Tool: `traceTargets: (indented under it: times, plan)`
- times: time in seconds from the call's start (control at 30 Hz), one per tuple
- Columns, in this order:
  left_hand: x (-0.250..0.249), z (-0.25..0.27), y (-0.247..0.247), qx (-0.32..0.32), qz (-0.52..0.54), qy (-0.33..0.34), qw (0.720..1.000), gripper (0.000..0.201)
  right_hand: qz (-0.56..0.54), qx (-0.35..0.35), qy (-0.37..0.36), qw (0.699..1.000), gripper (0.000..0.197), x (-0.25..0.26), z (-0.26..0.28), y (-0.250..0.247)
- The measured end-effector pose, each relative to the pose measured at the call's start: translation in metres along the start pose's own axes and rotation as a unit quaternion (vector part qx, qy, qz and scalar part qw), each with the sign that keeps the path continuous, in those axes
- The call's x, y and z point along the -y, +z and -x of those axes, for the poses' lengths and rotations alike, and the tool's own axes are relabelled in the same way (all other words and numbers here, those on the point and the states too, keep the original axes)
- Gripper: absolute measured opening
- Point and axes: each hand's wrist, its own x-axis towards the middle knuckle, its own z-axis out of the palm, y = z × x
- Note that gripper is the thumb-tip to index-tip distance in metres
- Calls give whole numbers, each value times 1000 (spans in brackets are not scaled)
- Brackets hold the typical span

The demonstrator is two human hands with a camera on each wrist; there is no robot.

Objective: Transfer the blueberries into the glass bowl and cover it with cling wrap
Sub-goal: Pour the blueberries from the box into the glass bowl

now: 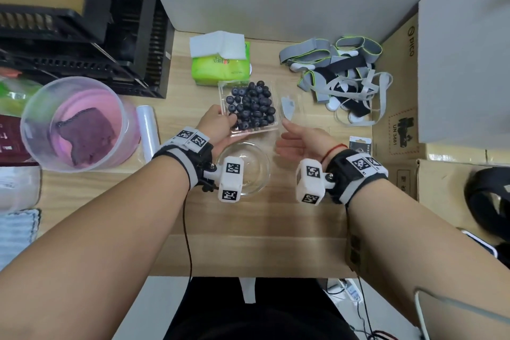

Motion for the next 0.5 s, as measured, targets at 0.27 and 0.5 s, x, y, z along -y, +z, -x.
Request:
traceTargets:
  times: [0.27,0.5]
  plan:
    - [13,32,-13,29,46,2,998,24,-170,123,-44,977,45,-28,31,18]
    - [28,60,-28,69,-74,32,994,18,-280,107,-75,951,26,-62,47,45]
